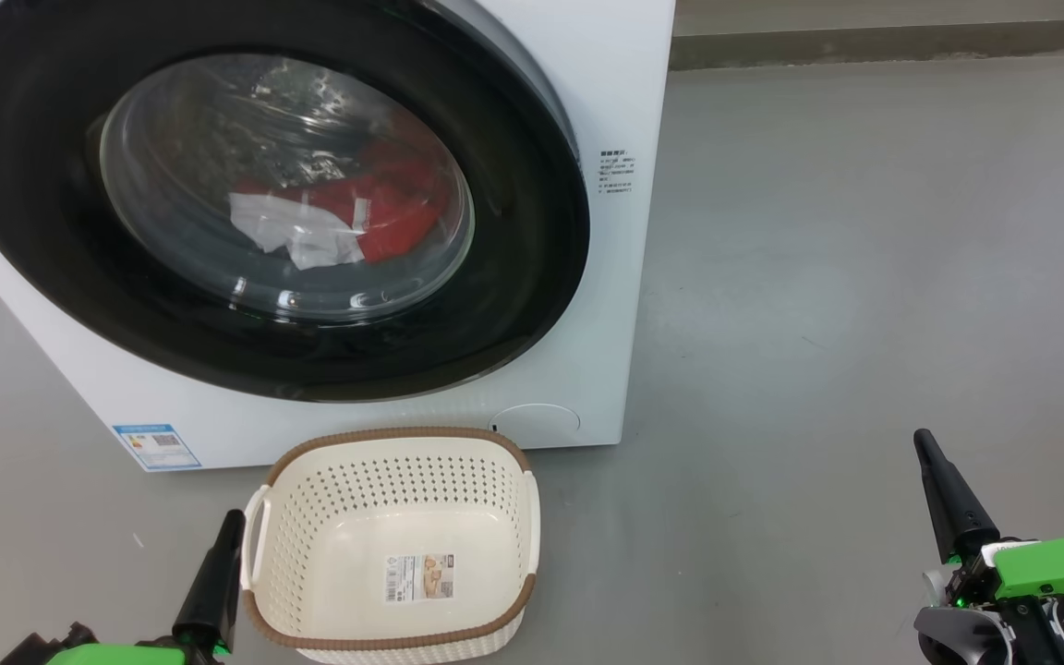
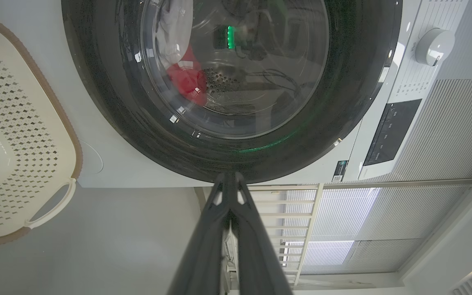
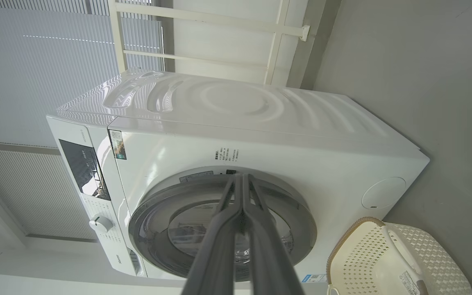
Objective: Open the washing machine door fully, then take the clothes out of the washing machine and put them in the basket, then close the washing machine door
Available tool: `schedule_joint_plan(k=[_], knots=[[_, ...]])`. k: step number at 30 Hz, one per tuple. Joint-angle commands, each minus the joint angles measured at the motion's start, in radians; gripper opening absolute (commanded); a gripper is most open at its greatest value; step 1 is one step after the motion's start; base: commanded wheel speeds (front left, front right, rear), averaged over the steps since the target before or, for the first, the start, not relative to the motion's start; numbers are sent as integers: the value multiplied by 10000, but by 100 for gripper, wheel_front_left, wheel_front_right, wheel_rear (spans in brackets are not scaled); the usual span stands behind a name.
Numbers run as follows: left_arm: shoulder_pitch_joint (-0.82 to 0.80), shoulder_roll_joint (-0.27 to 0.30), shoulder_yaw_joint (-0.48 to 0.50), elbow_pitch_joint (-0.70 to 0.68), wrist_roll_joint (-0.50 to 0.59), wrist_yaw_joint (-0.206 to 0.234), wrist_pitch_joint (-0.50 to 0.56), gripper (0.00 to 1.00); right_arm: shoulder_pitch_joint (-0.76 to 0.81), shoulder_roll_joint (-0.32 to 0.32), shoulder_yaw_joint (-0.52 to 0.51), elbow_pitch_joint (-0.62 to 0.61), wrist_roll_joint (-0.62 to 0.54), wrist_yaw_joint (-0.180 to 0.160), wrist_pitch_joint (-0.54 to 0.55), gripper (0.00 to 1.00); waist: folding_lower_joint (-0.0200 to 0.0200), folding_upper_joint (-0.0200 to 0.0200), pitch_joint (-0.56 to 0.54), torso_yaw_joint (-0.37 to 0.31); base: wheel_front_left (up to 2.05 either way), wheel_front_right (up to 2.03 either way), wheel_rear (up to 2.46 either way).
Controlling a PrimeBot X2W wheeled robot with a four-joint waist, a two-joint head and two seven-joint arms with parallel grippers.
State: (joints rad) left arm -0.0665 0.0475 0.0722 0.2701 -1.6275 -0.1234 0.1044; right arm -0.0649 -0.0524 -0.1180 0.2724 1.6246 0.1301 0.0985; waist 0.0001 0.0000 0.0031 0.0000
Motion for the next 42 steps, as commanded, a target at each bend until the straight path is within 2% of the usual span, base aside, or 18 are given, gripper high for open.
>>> schedule_joint_plan(k=[1,27,28,29,30,37,42], knots=[[-410,75,359,-252,142,-73,42,0,-420,-63,155,-282,-67,6,57,0,0,0,0,0,0,0,0],[-412,60,380,-252,160,-73,59,0,-423,-37,117,-280,-98,6,87,0,0,0,0,0,0,0,0],[-1,-25,22,-2,72,0,10,100,-1,15,-24,-2,-29,0,30,100,0,0,0,0,0,0,0],[28,-34,1,70,72,0,5,0,19,23,2,83,-28,2,26,0,0,0,0,0,0,0,0],[95,-59,-21,199,72,2,4,100,69,54,16,222,-27,2,25,100,0,0,0,0,0,0,0],[188,-67,-92,108,198,-2,-178,100,155,73,165,196,-128,2,-151,100,22,0,-14,15,0,0,0],[239,-2,-160,-25,501,-5,-331,100,190,12,330,128,-360,2,-303,100,1,0,7,25,0,0,0]])
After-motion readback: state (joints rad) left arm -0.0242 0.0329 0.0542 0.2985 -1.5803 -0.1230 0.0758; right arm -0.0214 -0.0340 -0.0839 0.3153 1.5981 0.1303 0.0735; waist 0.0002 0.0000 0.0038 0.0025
